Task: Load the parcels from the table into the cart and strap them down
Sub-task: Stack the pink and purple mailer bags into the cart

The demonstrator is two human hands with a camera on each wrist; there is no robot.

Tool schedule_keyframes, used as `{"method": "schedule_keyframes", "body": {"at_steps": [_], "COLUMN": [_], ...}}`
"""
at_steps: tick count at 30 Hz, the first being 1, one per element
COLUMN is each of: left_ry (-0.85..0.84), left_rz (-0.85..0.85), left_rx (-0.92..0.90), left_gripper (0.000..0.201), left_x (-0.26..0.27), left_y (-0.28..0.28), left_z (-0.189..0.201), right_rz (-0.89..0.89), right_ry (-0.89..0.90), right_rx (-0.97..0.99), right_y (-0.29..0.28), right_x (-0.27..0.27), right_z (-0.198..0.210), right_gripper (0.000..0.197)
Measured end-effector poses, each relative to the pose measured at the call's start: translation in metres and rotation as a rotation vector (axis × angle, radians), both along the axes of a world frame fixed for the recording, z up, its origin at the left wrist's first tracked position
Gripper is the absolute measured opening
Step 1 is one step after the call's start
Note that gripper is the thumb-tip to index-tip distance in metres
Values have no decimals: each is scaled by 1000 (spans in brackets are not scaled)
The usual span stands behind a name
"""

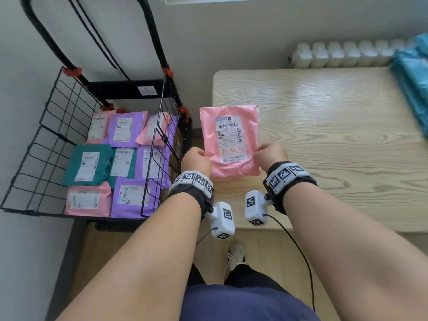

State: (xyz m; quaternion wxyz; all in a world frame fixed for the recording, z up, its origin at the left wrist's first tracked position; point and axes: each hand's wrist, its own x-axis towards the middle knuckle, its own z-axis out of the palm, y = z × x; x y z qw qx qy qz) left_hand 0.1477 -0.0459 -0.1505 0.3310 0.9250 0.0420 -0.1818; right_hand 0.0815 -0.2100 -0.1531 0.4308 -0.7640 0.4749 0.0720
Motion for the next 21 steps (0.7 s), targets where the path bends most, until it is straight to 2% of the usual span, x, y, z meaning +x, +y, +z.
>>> {"method": "schedule_keyframes", "body": {"at_steps": [9, 12, 16, 21], "left_ry": [-48, -39, -5, 133], "left_rz": [303, 295, 249, 159], "left_rx": [-83, -41, 35, 76], "left_gripper": [24, 20, 26, 32], "left_x": [70, 99, 140, 186], "left_y": [116, 164, 232, 296], "left_z": [9, 12, 3, -19], "right_rz": [112, 121, 161, 206], "right_ry": [-96, -106, -100, -9], "right_rx": [134, 145, 163, 232], "right_y": [109, 155, 219, 279], "right_x": [99, 133, 177, 224], "right_z": [21, 23, 10, -24], "right_gripper": [23, 25, 22, 23]}}
